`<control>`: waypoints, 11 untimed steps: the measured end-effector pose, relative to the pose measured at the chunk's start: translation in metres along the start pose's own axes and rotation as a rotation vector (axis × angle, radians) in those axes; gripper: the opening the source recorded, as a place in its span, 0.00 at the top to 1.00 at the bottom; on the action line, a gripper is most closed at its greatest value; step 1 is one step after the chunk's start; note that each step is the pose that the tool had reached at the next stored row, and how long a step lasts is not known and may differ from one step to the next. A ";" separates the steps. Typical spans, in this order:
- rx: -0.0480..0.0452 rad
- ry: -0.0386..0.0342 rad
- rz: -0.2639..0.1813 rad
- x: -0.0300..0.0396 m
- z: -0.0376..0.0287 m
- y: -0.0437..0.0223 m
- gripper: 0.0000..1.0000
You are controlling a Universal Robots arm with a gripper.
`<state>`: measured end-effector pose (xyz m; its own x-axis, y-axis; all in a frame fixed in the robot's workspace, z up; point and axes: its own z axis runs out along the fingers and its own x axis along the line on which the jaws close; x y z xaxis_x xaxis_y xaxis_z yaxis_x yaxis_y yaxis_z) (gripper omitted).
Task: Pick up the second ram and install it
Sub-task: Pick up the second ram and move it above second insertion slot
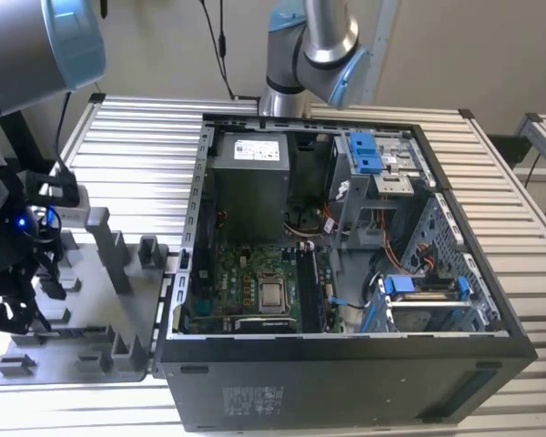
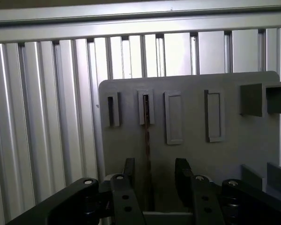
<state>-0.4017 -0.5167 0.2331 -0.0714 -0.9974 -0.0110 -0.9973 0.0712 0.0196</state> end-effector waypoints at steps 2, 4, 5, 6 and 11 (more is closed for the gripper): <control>-0.0001 0.0001 -0.003 0.0007 0.0021 -0.0002 0.52; -0.0001 0.0002 -0.007 0.0015 0.0043 -0.0002 0.52; -0.0002 0.0002 -0.009 0.0019 0.0056 -0.0003 0.52; -0.0001 0.0002 -0.011 0.0024 0.0069 -0.0003 0.52; 0.0000 0.0005 -0.025 0.0037 0.0139 -0.0005 0.52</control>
<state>-0.4018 -0.5202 0.2191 -0.0465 -0.9989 -0.0110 -0.9987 0.0462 0.0193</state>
